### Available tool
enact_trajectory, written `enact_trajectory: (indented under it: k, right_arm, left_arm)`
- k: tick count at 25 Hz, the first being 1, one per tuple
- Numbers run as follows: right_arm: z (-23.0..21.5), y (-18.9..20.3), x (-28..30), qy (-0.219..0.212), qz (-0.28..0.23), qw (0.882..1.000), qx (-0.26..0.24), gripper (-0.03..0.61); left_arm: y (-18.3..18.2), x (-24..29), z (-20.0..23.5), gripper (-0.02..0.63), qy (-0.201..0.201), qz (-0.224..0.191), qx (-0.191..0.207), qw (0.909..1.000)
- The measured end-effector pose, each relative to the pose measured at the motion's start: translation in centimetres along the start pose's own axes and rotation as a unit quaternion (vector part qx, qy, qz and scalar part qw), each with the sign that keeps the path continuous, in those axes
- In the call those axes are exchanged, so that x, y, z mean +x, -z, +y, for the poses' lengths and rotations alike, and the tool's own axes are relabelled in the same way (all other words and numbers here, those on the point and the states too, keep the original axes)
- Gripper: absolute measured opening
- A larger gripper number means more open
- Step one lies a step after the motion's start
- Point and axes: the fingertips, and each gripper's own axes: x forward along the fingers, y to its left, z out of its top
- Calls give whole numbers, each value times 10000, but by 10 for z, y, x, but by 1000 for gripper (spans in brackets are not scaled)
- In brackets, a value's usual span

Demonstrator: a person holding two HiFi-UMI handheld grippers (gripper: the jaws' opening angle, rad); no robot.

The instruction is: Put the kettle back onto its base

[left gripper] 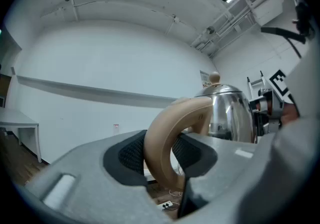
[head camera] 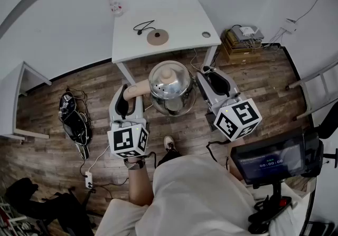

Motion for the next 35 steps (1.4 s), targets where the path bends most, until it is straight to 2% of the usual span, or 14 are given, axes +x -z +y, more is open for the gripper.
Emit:
enact_trajectory:
  k: [9,17,28,35]
  right_arm:
    - [4,14,-75,-132,159,9997,117,100]
    - [16,16,-97,-143,87,9994,306,104]
    - [-8,12,-56,69,5,9992,397,94]
    - [-19,14,-4,184,19,9989,420,86]
  left_arm:
    - [11,-61,-54,158,-162,173,16,9997]
    - [5,-85,-62,158,-174,170,74,9997]
    - [12,-38,-46,158,-17,233,38,9997]
    - [18,5,-14,158,94,328,30,9994]
